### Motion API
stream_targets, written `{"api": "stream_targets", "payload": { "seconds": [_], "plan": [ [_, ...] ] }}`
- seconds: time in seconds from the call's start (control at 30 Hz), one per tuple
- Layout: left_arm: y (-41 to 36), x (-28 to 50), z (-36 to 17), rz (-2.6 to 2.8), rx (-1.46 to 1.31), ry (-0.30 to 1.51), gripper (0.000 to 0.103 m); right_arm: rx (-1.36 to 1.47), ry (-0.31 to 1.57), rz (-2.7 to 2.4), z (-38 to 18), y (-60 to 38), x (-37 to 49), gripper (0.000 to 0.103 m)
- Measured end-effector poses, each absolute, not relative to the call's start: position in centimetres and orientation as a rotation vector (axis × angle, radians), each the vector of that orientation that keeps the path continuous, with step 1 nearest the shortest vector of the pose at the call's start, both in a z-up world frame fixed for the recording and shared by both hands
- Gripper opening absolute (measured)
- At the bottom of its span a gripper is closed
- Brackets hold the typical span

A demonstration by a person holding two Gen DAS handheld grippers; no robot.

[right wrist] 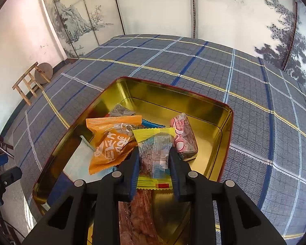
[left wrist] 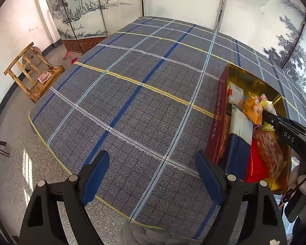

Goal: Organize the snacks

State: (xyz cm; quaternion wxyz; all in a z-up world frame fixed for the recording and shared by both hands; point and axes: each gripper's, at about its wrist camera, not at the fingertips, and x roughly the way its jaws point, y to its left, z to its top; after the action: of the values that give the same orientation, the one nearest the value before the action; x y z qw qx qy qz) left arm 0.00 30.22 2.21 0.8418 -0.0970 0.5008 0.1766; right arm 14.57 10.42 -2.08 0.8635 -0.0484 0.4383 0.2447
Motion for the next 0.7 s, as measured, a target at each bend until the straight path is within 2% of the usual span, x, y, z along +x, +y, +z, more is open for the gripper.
{"api": "stream_targets", "payload": {
  "seconds": [0.1, 0.17, 0.23, 0.7],
  "plan": [
    [29.9, 0.1, 2.3, 0.365, -0.198, 1.056, 0.084, -0.106, 0.918, 0.513, -2.0, 10.5, 14.2, 0.047],
    [29.6, 0.1, 2.4, 0.36, -0.197, 1.055, 0.084, -0.102, 0.91, 0.52, -1.7, 10.5, 13.9, 0.067],
    [29.4, 0.1, 2.4, 0.353, -0.194, 1.055, 0.084, -0.102, 0.896, 0.526, -1.4, 10.4, 13.4, 0.076],
    [26.2, -1.0, 3.5, 0.319, -0.125, 1.029, 0.084, -0.108, 0.847, 0.504, 2.0, 8.2, 7.5, 0.091]
  ]
}}
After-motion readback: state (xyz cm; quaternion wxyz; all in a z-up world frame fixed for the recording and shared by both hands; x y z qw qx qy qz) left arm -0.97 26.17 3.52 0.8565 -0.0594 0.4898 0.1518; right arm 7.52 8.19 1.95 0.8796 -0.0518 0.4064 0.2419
